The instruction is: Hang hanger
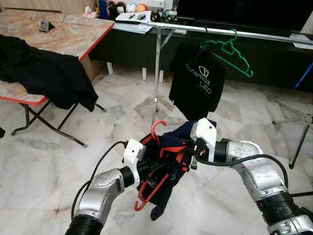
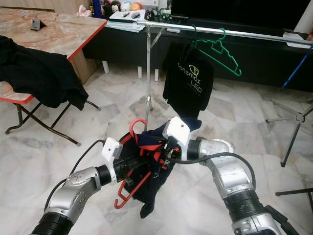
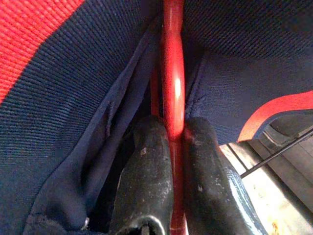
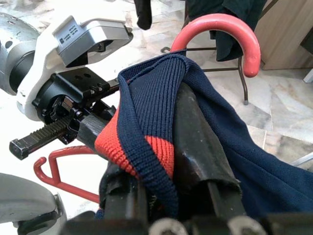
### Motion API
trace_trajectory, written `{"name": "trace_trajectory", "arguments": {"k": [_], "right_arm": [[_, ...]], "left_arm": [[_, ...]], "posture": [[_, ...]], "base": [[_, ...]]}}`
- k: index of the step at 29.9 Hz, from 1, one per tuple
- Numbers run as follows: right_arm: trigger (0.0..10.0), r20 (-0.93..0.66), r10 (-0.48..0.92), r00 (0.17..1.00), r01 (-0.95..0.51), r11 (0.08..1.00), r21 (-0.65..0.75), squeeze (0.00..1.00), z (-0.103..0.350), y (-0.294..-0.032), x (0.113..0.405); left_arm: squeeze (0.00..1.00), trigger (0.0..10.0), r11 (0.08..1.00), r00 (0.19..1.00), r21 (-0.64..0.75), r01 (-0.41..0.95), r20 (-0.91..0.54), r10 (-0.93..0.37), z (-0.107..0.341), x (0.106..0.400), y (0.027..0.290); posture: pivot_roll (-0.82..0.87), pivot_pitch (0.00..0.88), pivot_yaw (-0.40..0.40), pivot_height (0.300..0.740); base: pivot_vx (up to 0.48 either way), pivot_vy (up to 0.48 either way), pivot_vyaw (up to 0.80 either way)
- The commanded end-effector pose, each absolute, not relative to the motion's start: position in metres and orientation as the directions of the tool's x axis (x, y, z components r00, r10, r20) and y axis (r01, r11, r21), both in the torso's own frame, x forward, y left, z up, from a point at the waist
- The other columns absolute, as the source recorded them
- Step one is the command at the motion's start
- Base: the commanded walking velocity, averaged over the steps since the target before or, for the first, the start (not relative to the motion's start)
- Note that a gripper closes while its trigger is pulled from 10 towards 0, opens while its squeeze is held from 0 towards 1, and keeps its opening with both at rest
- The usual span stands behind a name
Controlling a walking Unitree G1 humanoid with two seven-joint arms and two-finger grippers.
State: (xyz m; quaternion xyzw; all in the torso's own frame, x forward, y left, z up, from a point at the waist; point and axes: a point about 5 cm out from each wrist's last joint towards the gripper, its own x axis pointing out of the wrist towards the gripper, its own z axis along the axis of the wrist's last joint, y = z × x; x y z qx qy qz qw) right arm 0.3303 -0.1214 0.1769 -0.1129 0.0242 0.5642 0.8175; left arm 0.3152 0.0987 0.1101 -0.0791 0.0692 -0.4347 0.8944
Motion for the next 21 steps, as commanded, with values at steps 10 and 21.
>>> {"name": "trace_trajectory", "arguments": {"k": [10, 21], "right_arm": [[10.0, -0.180, 0.924, 0.336, -0.933, 0.301, -0.197, 0.82, 0.1813, -0.1209, 0.3309], [10.0, -0.230, 0.903, 0.363, -0.920, 0.308, -0.244, 0.86, 0.1798, -0.1274, 0.3316]], "left_arm": [[0.00, 10.0, 0.589, 0.601, -0.193, 0.784, 0.002, -0.799, 0.1203, 0.3151, 0.0940], [0.00, 10.0, 0.593, 0.607, -0.198, 0.780, 0.010, -0.795, 0.1202, 0.3157, 0.0940]], "posture": [[-0.01, 0.161, -0.077, 0.740], [-0.01, 0.165, -0.078, 0.740]], "base": [[0.000, 0.000, 0.00], [0.000, 0.000, 0.00]]}}
